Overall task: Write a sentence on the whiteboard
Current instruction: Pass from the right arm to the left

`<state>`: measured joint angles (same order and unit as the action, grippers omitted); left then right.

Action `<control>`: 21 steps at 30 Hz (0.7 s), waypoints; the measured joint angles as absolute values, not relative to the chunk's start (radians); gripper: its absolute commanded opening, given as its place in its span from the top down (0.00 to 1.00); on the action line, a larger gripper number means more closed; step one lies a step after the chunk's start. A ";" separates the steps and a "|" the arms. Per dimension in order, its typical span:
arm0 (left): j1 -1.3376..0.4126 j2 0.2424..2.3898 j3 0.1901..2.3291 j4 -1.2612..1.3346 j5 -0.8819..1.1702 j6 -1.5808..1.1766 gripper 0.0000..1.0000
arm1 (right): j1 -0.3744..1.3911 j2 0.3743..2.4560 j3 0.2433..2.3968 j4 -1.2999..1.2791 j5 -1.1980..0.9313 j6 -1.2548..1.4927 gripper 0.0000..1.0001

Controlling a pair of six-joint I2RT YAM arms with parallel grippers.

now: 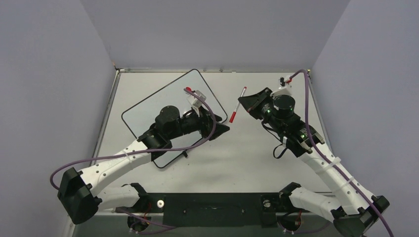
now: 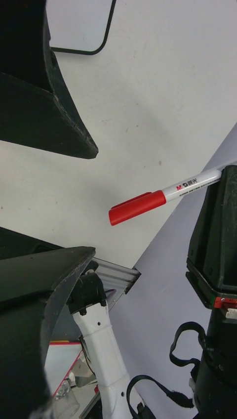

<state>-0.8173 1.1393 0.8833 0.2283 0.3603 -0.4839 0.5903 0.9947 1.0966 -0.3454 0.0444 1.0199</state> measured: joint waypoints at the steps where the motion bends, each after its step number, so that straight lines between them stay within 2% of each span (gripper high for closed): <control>1: -0.820 1.155 0.891 0.238 0.352 -0.477 0.37 | 0.591 0.995 1.097 -0.345 0.041 1.023 1.00; 12: -0.864 1.248 0.973 0.282 0.293 -0.427 0.43 | 0.598 0.987 1.097 -0.345 0.036 1.033 1.00; 14: -0.865 1.260 0.982 0.286 0.287 -0.424 0.47 | 0.599 0.987 1.097 -0.345 0.036 1.033 1.00; 19: -0.867 1.305 1.019 0.287 0.275 -0.411 0.67 | 0.609 0.987 1.097 -0.345 0.036 1.033 1.00; 21: -0.870 1.321 1.035 0.286 0.270 -0.407 0.71 | 0.610 0.987 1.097 -0.345 0.036 1.033 1.00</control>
